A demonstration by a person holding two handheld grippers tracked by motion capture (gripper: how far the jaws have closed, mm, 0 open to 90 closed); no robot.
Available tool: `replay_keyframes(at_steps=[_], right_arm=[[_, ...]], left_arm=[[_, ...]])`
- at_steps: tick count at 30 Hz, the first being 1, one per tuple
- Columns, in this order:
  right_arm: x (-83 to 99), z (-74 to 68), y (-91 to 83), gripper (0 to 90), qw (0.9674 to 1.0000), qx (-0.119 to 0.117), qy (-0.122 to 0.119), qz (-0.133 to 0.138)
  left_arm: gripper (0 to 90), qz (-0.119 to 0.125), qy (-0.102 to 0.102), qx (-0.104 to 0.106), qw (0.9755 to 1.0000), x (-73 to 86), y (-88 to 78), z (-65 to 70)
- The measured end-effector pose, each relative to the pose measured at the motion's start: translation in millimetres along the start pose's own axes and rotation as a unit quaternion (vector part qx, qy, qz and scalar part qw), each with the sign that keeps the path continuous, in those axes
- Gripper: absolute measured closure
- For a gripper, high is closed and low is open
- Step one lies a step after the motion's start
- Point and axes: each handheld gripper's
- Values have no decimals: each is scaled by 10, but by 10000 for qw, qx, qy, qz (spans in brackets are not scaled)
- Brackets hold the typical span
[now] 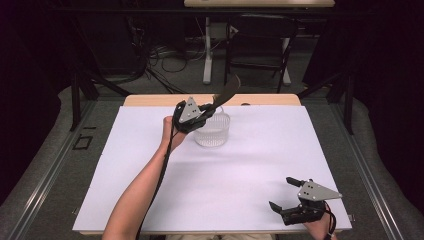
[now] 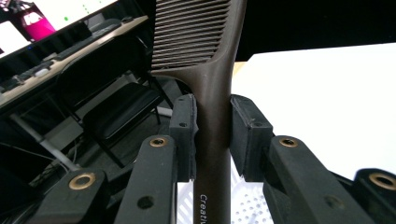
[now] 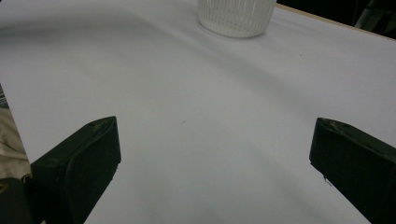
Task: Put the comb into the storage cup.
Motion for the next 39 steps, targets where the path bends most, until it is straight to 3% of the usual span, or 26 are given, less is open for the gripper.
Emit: replay_keyframes(at_steps=[39], right_arm=[[0, -4, -9, 17, 10000, 17, -8, -13]], left_arm=[[720, -366, 46, 243, 9990, 123, 134, 29]])
Point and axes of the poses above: each handheld gripper's, and its own axes: y roughly forward along the jaws, x roughly out of its underside, z roughly to its right, and after that the axes turned 15 degrees about -x, right-handed
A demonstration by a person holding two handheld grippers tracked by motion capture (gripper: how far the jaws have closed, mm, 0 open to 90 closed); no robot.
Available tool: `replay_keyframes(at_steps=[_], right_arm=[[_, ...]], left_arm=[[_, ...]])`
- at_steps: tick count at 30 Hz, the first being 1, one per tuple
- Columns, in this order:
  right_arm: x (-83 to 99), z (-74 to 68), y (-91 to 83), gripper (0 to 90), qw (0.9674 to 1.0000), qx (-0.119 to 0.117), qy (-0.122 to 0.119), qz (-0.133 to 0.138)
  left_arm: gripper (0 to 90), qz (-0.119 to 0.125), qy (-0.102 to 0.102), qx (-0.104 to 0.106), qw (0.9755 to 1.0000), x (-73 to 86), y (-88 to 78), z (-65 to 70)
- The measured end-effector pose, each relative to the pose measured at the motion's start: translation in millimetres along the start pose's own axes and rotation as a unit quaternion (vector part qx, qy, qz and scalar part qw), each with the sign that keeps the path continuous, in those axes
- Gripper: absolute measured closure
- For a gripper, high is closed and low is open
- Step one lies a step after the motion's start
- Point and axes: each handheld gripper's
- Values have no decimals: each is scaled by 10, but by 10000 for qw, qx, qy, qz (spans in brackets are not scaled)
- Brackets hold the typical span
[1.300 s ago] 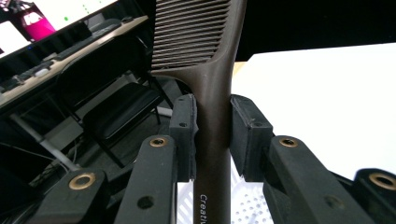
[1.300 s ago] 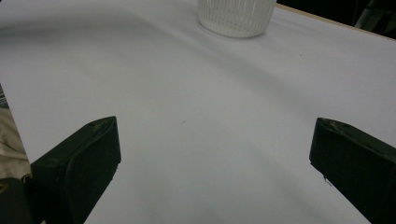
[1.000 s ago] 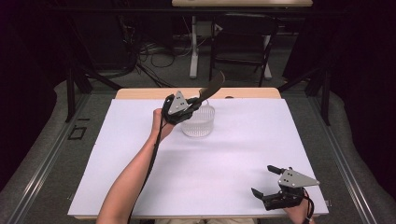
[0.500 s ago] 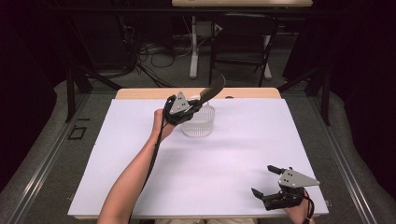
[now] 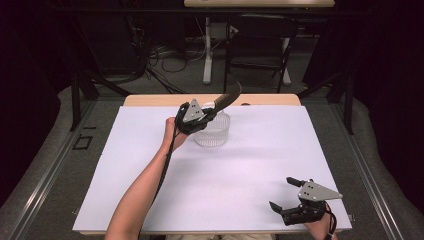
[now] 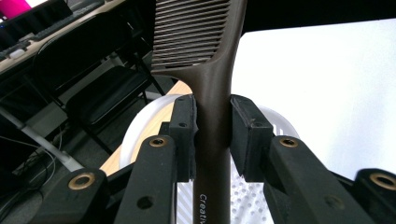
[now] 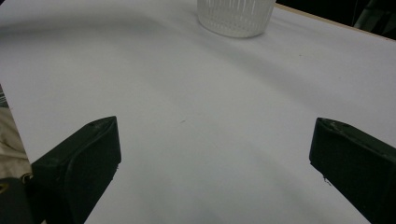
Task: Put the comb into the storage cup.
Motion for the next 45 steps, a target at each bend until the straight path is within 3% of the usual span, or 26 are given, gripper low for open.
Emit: replay_keyframes(at_steps=[23, 45], right_arm=[[0, -3, -1, 17, 10000, 6, -5, 9], [-1, -4, 1, 17, 10000, -1, -5, 3]], left_arm=[[718, -334, 126, 207, 9992, 59, 81, 27], [697, -536, 80, 377, 9978, 95, 109, 27]])
Point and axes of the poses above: each handheld gripper's, and its own axes: y roughly forward along the jaws, x roughly out of its underside, z roughly to its right, and after that the axes turned 15 degrees about -x, right-handed
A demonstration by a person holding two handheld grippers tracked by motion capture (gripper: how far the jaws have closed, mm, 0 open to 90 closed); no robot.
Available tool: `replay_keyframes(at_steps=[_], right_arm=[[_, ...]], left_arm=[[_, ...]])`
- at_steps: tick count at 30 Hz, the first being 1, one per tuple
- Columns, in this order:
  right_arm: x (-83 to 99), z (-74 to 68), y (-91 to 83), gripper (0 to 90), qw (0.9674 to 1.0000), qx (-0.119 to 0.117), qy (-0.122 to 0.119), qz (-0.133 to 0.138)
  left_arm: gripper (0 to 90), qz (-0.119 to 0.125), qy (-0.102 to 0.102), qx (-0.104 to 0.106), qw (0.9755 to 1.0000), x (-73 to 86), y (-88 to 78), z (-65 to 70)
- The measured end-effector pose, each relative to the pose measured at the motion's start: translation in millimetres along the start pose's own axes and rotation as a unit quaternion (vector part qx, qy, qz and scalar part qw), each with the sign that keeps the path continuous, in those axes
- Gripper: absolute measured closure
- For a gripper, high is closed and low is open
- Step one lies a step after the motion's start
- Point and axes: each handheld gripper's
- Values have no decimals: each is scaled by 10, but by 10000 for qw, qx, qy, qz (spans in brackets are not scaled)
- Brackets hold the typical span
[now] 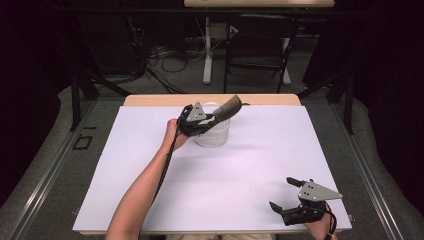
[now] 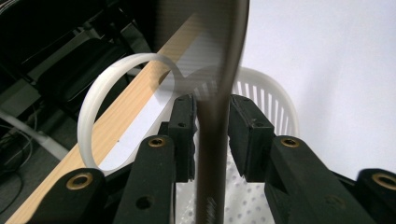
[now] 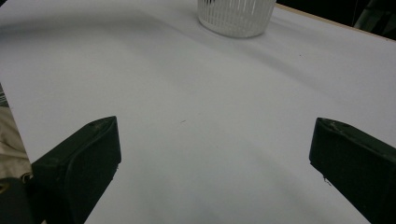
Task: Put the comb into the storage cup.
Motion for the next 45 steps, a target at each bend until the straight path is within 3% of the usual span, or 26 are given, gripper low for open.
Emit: replay_keyframes(at_steps=[4, 9, 17, 22, 29, 45], right_arm=[[0, 0, -1, 17, 10000, 0, -1, 0], [1, 4, -1, 17, 10000, -5, 1, -13], [1, 4, 2, 17, 10000, -14, -5, -20], [1, 8, 5, 17, 10000, -16, 10, -32], [-1, 8, 3, 17, 10000, -11, 12, -24], [-7, -8, 8, 18, 10000, -20, -1, -13]], left_arm=[[596, -17, -31, -17, 10000, 1, -16, -12], [459, 110, -227, 27, 9997, -21, -82, -40], [252, 74, -562, -88, 9984, -81, -240, -84], [159, -44, -403, -183, 9990, -146, -347, -77], [10, -404, -411, -254, 9980, -178, -411, -54], [0, -558, -541, -403, 9962, -163, -762, -39]])
Point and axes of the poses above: each handheld gripper's, and its own axes: y roughly forward along the jaws, x roughly out of its underside, z roughly to its right, and after that the axes turned 15 degrees about -x, right-handed
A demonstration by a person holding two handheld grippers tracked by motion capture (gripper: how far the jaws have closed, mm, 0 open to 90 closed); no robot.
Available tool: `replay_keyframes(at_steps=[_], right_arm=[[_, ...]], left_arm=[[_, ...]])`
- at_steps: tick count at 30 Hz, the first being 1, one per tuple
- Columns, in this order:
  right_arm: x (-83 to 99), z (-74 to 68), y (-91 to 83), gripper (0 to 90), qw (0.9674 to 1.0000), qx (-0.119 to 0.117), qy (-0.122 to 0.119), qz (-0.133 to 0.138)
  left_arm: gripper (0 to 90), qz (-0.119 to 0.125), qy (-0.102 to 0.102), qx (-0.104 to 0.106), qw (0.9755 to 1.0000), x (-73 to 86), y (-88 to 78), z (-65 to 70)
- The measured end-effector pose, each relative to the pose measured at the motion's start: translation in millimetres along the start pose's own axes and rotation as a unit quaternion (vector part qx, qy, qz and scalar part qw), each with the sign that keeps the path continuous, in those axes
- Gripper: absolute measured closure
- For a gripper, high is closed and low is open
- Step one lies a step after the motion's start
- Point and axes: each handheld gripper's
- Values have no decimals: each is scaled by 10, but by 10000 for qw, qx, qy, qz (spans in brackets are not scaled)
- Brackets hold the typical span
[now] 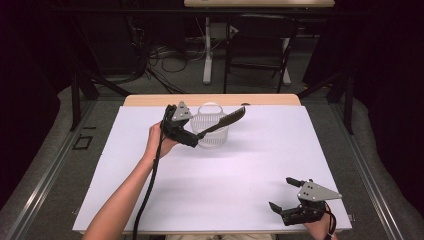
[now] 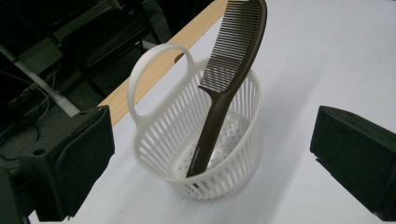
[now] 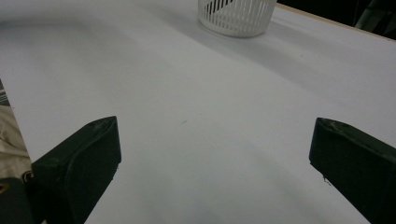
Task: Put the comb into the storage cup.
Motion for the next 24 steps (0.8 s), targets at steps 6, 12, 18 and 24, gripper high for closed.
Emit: replay_keyframes(at_steps=[6, 12, 18, 24], right_arm=[[4, 7, -1, 16, 10000, -11, -4, -17], [1, 4, -2, 16, 10000, -1, 3, -33], [1, 4, 4, 16, 10000, 0, 18, -28], [2, 7, 1, 16, 10000, 12, 18, -36]], left_arm=[[0, -40, -119, -82, 9999, 104, -129, -24], [0, -104, -182, -149, 9997, 225, -249, -5], [0, -148, -191, -221, 9995, 328, -365, 19], [0, -170, -256, -307, 9991, 431, -464, 40]])
Point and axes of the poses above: each handheld gripper's, and its own axes: y roughly forward along the jaws, x roughly out of its underside, z roughly to its right, and after that the axes turned 15 degrees about -x, right-handed
